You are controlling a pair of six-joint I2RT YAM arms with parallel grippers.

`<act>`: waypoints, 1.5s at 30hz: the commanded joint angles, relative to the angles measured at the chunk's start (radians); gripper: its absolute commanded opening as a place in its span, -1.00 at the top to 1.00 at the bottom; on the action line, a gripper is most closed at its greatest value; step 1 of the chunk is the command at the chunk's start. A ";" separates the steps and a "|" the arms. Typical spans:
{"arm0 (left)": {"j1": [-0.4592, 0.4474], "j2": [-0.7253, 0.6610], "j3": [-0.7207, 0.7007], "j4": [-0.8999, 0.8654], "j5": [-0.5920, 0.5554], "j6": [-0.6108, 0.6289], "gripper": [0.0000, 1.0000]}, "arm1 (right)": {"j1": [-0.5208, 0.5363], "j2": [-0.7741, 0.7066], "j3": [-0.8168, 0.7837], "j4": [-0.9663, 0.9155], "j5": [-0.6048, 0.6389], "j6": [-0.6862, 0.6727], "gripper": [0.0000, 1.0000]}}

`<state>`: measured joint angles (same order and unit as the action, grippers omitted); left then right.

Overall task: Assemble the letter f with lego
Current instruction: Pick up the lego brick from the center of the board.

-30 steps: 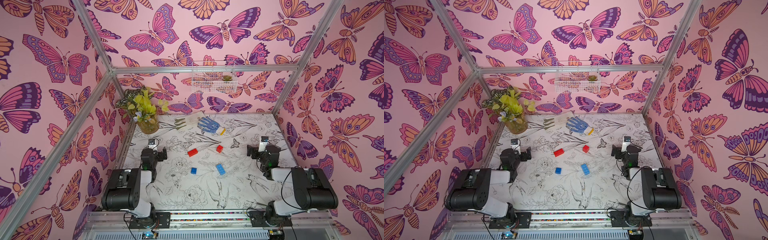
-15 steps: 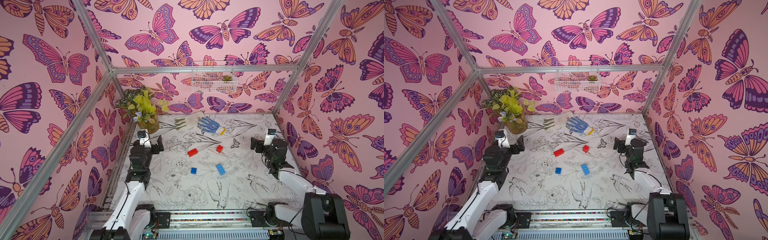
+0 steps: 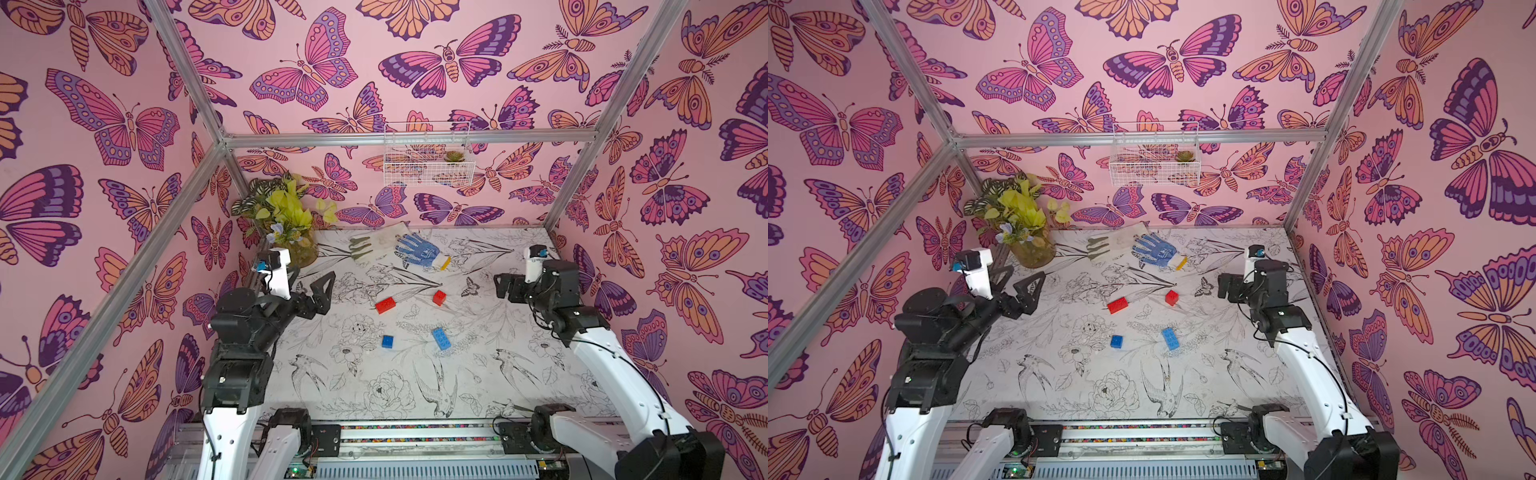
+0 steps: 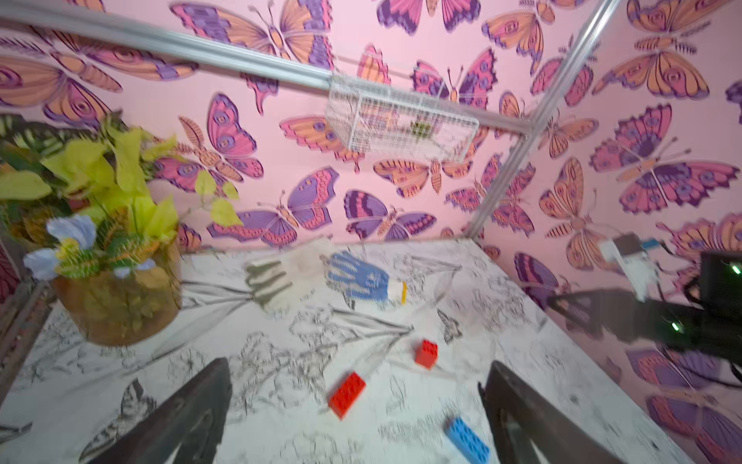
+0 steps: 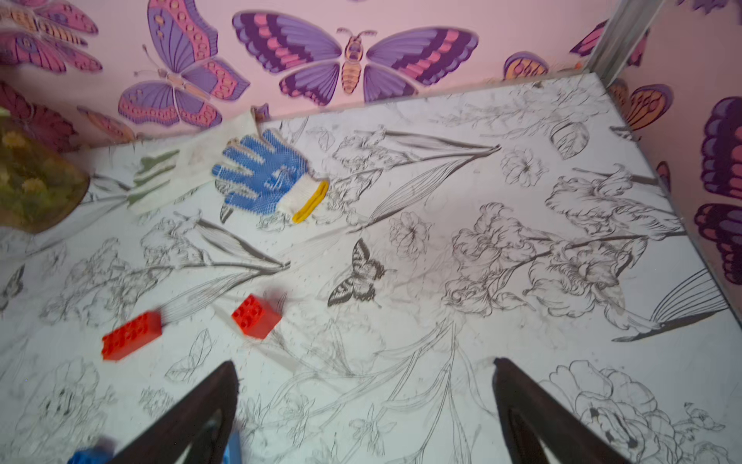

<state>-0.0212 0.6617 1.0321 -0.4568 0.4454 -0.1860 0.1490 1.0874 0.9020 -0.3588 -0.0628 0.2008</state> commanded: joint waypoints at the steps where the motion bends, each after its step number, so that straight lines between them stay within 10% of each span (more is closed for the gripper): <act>1: -0.006 -0.021 0.056 -0.258 0.126 0.070 -0.98 | 0.112 0.068 0.076 -0.268 0.037 -0.043 -0.98; 18: -0.006 -0.204 -0.139 -0.316 0.185 0.177 -0.98 | 0.340 0.555 0.370 -0.353 0.082 -0.248 -0.98; 45: -0.015 -0.285 -0.224 -0.305 0.101 0.138 -0.98 | 0.339 0.913 0.685 -0.425 0.065 -0.450 -0.70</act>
<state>-0.0277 0.3729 0.8230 -0.7605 0.5529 -0.0425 0.4908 1.9766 1.5406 -0.7425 -0.0006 -0.2260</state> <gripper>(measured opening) 0.989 0.857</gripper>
